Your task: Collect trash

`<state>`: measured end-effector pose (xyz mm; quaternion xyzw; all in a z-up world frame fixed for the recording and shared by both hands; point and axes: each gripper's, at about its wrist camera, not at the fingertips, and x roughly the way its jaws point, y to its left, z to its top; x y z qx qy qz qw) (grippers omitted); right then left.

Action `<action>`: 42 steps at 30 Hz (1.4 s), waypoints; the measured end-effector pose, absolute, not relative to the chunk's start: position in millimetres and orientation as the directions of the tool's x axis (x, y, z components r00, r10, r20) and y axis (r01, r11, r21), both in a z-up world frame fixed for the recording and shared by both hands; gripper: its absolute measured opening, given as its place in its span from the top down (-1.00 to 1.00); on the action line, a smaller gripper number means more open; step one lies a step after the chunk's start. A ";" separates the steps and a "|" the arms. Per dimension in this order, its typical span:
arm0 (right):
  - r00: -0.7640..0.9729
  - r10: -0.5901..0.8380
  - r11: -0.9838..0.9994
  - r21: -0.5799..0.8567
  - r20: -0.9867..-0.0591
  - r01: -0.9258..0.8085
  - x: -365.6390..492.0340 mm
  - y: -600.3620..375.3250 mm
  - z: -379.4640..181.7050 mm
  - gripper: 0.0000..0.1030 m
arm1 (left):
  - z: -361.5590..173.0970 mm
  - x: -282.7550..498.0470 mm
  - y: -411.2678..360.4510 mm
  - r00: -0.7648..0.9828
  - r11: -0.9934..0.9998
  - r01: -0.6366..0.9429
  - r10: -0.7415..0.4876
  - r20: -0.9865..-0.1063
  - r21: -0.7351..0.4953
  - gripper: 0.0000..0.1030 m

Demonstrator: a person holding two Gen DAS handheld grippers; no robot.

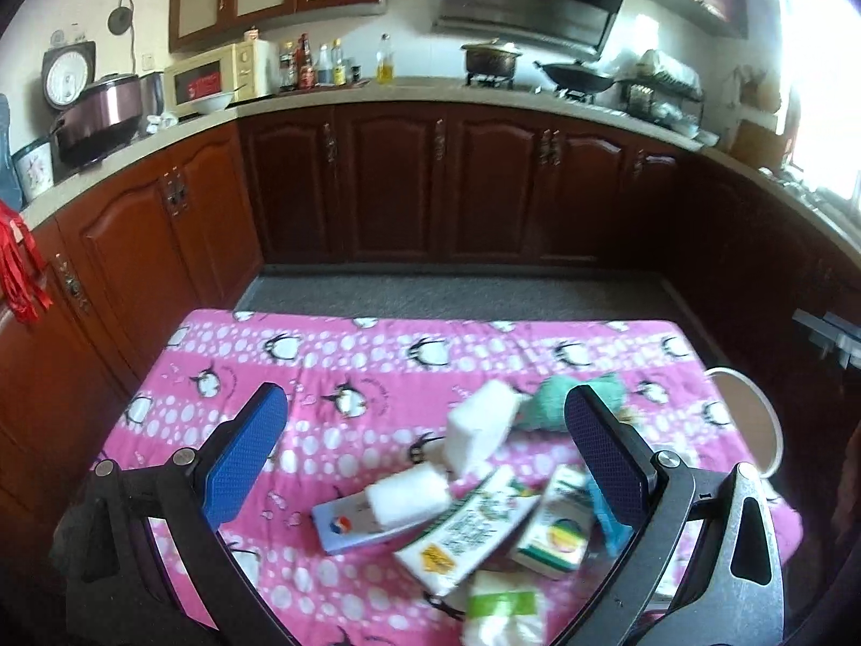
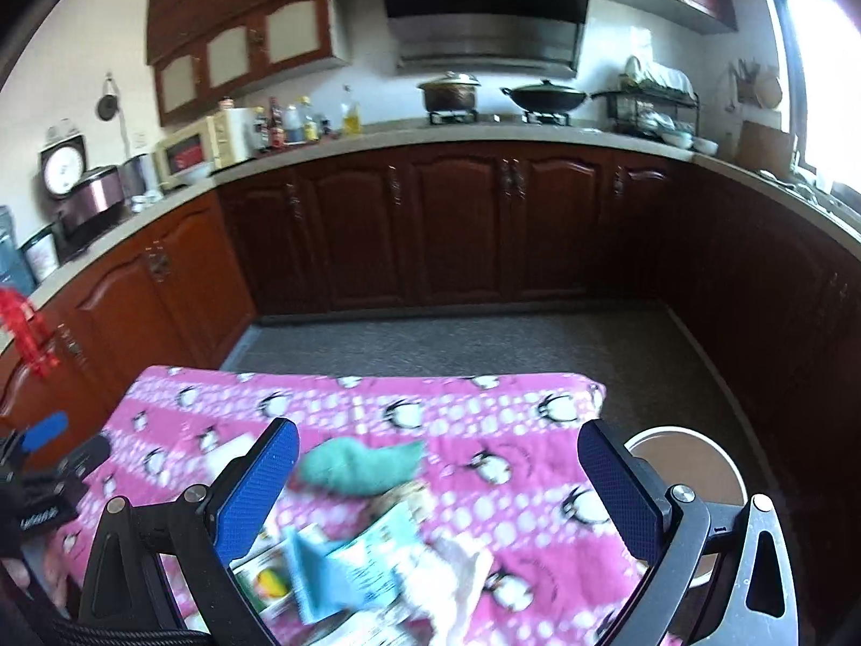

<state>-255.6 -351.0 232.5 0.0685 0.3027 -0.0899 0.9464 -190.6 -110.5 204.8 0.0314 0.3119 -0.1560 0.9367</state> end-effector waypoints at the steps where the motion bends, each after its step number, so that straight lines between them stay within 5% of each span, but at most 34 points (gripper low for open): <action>1: 0.805 -0.121 0.974 0.087 -0.581 0.209 -261.8 -346.0 234.2 -0.99 | 205.5 -196.2 -111.0 0.756 0.947 0.320 -0.282 -0.590 -0.042 -0.99; 42: 0.823 -0.196 0.958 0.077 -0.534 0.278 -308.6 -319.3 235.2 -0.99 | 214.0 -235.0 -117.0 0.812 0.958 0.286 -0.257 -0.524 -0.027 -0.99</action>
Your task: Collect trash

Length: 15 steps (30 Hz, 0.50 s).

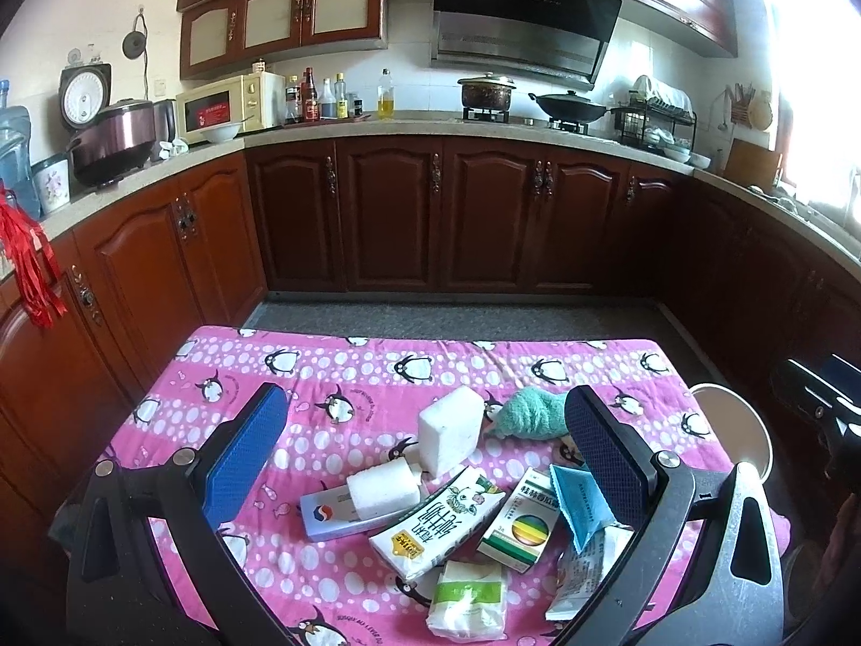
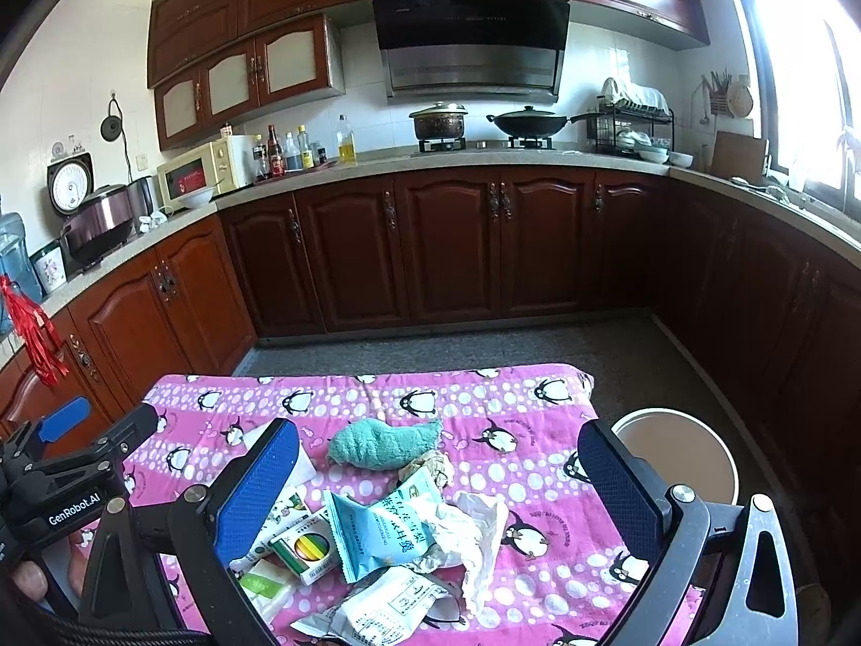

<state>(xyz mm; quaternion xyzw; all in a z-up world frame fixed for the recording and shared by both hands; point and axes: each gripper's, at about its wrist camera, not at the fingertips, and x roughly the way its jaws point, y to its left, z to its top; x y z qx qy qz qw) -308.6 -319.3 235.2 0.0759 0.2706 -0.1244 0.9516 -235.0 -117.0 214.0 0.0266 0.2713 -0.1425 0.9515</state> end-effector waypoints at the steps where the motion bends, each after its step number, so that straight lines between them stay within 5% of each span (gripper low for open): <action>1: 0.822 -0.197 0.957 0.078 -0.535 0.280 -308.0 -317.2 234.4 -0.99 | 213.6 -235.0 -116.7 0.813 0.959 0.283 -0.255 -0.524 -0.027 -0.99; 15: 0.819 -0.206 0.954 0.077 -0.535 0.290 -304.9 -316.5 232.7 -0.99 | 210.9 -232.3 -115.7 0.813 0.963 0.267 -0.247 -0.528 -0.039 -0.99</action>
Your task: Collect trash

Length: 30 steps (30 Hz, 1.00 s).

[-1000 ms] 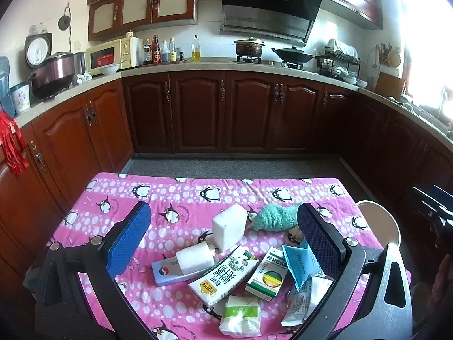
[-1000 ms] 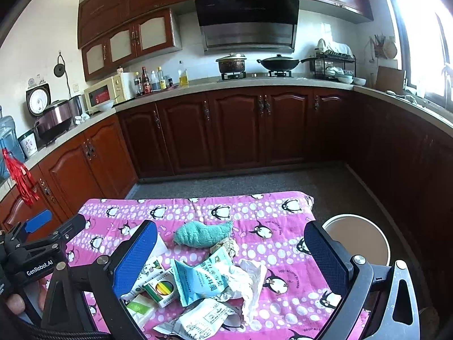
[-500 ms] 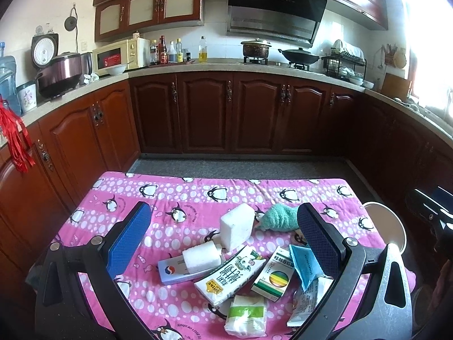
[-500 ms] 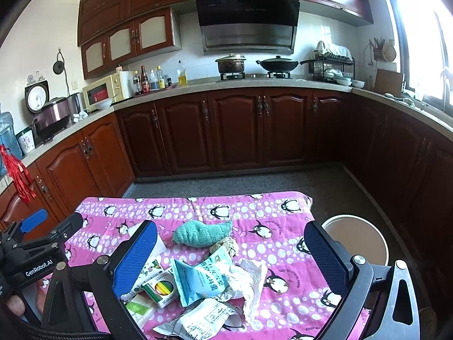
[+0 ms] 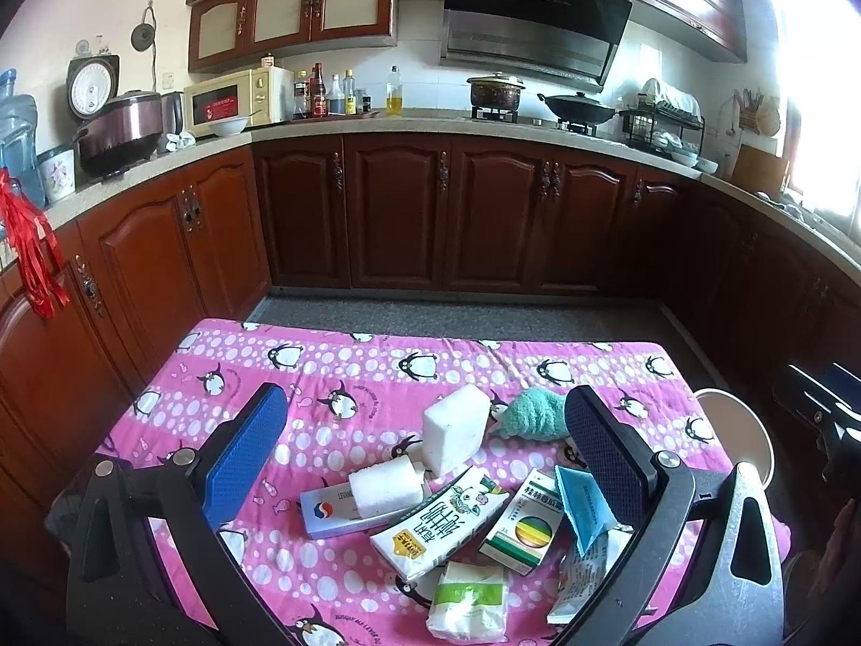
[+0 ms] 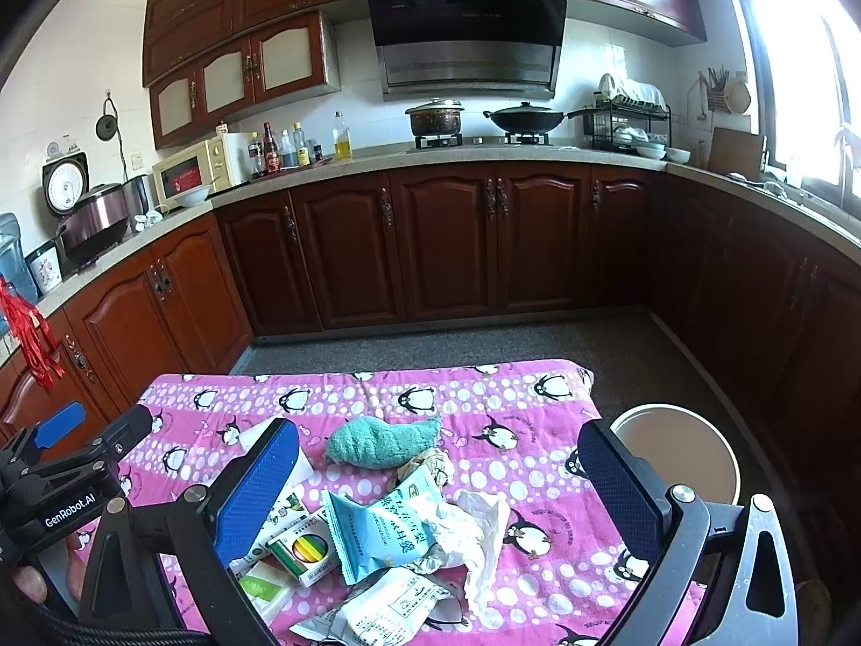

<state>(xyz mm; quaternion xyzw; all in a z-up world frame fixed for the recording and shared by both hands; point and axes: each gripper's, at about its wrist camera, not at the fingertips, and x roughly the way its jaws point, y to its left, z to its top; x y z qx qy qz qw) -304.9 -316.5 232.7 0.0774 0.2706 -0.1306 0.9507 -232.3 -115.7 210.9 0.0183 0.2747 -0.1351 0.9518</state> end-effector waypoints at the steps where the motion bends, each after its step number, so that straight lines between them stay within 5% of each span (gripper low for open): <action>1: 0.820 -0.207 0.954 0.075 -0.534 0.289 -304.4 -315.9 232.6 -0.99 | 210.6 -232.2 -116.1 0.813 0.963 0.266 -0.246 -0.527 -0.040 -0.99; 30: 0.816 -0.208 0.954 0.071 -0.540 0.291 -300.6 -314.2 229.8 -0.99 | 209.4 -231.1 -114.5 0.814 0.963 0.264 -0.248 -0.526 -0.045 -0.99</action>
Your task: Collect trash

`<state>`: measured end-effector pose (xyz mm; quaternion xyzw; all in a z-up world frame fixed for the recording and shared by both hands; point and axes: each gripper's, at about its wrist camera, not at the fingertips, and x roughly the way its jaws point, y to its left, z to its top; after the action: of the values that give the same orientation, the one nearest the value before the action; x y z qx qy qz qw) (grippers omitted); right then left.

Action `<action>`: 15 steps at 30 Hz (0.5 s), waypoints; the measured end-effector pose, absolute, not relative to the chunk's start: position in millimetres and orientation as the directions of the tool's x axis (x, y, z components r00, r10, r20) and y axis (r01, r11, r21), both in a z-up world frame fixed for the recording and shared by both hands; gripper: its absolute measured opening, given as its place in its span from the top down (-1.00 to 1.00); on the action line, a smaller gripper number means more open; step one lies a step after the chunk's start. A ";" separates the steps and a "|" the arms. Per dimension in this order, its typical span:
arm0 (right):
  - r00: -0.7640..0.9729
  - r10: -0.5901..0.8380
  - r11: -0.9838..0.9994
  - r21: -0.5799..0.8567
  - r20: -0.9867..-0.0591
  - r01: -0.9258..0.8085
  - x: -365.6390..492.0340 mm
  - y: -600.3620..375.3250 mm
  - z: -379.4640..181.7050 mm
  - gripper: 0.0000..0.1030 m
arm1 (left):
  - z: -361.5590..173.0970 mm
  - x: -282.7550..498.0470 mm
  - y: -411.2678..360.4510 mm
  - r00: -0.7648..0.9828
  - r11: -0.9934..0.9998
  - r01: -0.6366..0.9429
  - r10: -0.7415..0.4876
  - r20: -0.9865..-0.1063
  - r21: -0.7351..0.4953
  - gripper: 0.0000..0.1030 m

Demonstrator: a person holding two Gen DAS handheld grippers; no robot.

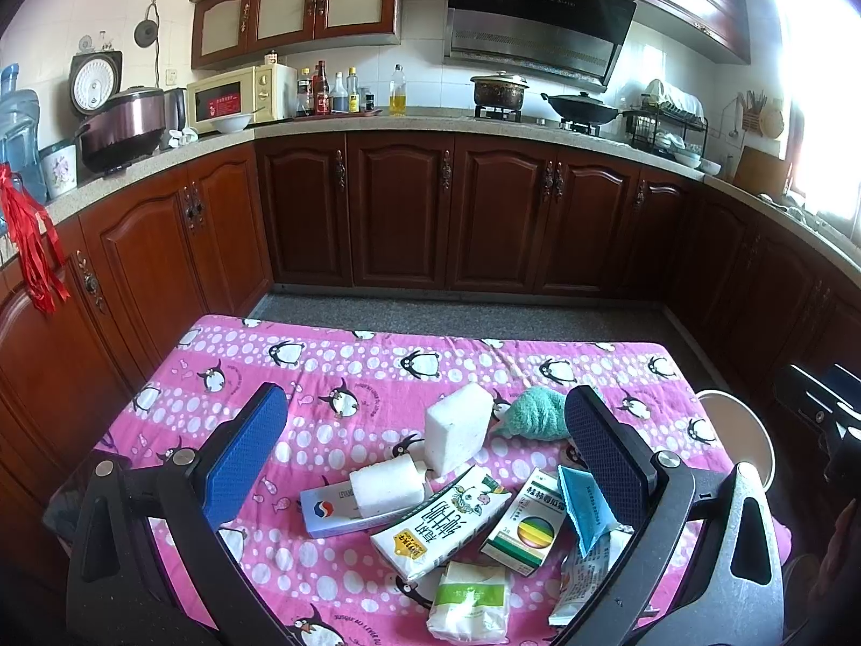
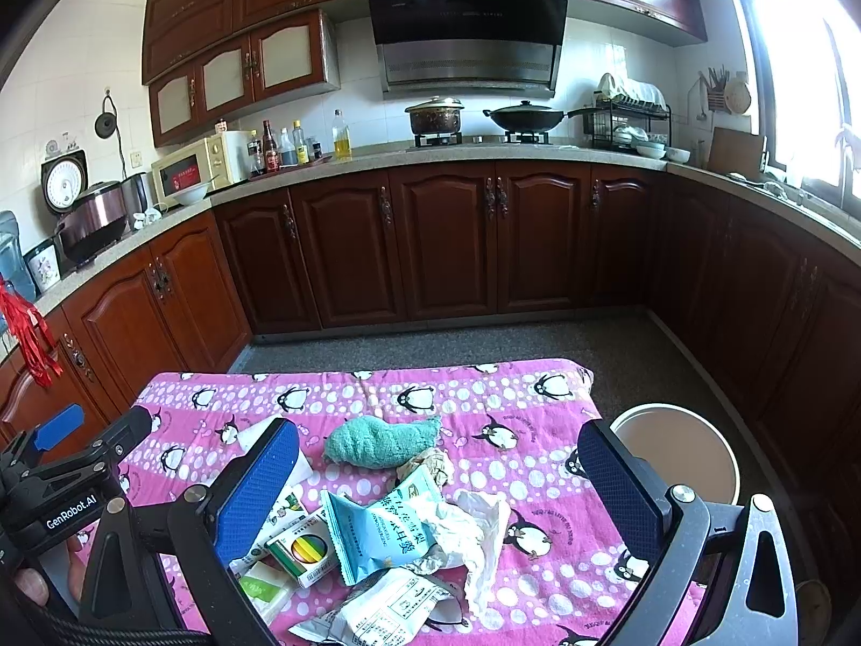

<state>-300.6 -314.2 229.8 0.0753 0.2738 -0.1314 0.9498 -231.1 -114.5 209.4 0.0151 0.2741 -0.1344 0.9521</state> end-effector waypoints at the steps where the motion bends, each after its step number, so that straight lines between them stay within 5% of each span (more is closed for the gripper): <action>1: 0.815 -0.208 0.955 0.070 -0.541 0.290 -300.7 -314.0 228.9 -0.99 | 209.7 -231.2 -114.6 0.813 0.964 0.264 -0.247 -0.527 -0.043 -0.99; 15: 0.807 -0.203 0.955 0.072 -0.554 0.289 -297.7 -312.6 223.6 -0.99 | 202.2 -230.1 -111.4 0.810 0.966 0.258 -0.236 -0.538 -0.036 -0.99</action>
<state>-297.7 -312.6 223.6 0.0766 0.2820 -0.1297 0.9475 -230.1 -111.4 202.2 0.0194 0.2800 -0.1298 0.9510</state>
